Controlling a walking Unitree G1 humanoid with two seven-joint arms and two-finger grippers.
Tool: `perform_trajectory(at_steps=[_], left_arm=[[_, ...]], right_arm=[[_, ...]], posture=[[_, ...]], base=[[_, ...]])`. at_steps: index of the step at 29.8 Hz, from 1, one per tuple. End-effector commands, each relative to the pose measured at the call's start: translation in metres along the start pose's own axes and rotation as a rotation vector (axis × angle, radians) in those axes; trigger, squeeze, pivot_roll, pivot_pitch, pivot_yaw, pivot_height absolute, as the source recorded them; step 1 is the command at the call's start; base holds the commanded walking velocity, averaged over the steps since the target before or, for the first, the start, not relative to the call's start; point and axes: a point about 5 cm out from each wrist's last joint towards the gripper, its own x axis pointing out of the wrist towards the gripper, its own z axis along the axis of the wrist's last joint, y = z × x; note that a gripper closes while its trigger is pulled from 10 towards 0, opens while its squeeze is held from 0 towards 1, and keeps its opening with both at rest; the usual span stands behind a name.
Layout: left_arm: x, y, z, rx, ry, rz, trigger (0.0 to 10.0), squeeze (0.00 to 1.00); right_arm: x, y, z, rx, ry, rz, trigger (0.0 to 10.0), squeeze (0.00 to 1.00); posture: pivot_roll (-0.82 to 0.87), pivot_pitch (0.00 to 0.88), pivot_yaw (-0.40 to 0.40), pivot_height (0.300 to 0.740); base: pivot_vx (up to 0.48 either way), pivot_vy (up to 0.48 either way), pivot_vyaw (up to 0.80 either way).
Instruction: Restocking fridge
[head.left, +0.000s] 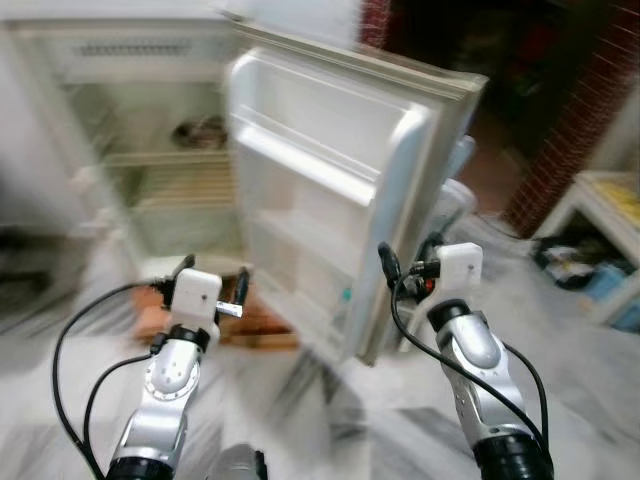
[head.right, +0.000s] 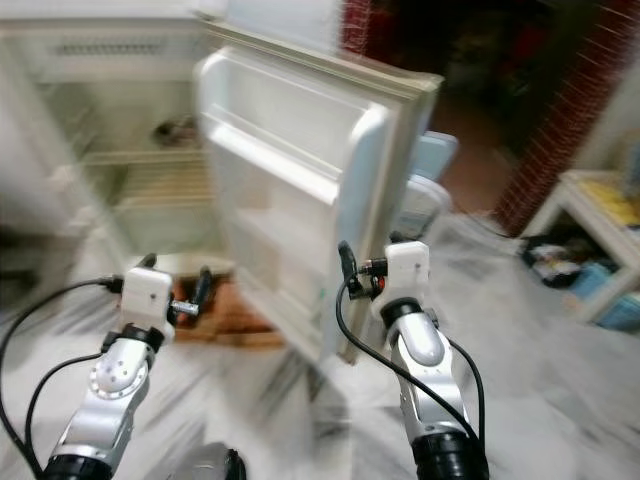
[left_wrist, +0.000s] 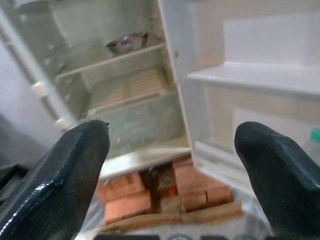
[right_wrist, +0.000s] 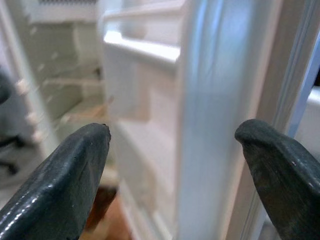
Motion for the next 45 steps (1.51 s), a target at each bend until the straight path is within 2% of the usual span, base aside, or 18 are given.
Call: perform_trajectory(at_steps=[1,3,6,9,15,22,28,35,41,45], left_arm=[[0.010,0.003,0.018,0.022,-0.070,-0.003,10.0,0.00],[0.011,0.006,0.023,0.035,-0.085,-0.012,10.0,0.00],[0.013,0.010,0.028,0.044,-0.103,0.002,10.0,0.00],[0.012,0.010,0.026,0.034,-0.098,0.007,10.0,0.00],[0.015,0.007,0.022,0.010,-0.078,-0.022,10.0,0.00],[0.014,0.007,0.024,-0.019,-0.081,-0.017,10.0,0.00],[0.008,0.003,0.019,-0.026,-0.070,-0.035,10.0,0.00],[0.010,0.001,0.020,-0.025,-0.069,-0.039,10.0,0.00],[0.011,0.001,0.021,-0.021,-0.072,-0.041,10.0,0.00],[0.011,0.001,0.020,-0.019,-0.069,-0.046,10.0,0.00]], right_arm=[[0.005,-0.003,0.006,-0.009,-0.006,0.002,10.0,0.00],[0.005,-0.005,0.005,-0.054,0.011,0.011,10.0,0.00],[0.006,-0.009,0.005,-0.030,0.024,-0.005,10.0,0.00],[0.008,-0.012,0.009,0.021,-0.009,-0.016,10.0,0.00],[0.006,-0.011,0.013,-0.009,-0.046,-0.023,10.0,0.00],[0.008,-0.011,0.010,0.035,-0.039,-0.058,10.0,0.00],[0.009,-0.011,0.008,0.020,-0.035,-0.057,10.0,0.00],[0.012,-0.009,0.016,-0.009,-0.074,-0.020,10.0,0.00],[0.011,-0.009,0.017,0.004,-0.090,-0.020,10.0,0.00],[0.010,-0.008,0.017,0.034,-0.096,-0.014,10.0,0.00]], posture=[[0.03,0.000,-0.004,0.740],[0.04,0.000,0.010,0.740],[0.04,0.000,0.013,0.740],[0.03,0.000,0.011,0.740],[0.02,0.000,-0.001,0.740],[0.03,0.000,-0.009,0.740],[0.04,0.000,-0.014,0.740],[0.04,0.000,-0.012,0.740],[0.04,0.000,-0.010,0.740],[0.04,0.000,-0.012,0.740]], base=[[0.000,0.000,0.00],[0.000,0.000,0.00],[0.000,0.000,0.00],[0.000,0.000,0.00],[0.000,0.000,0.00],[0.000,0.000,0.00],[0.375,0.000,0.00],[0.439,0.000,0.11],[0.435,0.000,0.72],[0.335,-0.338,0.00]])
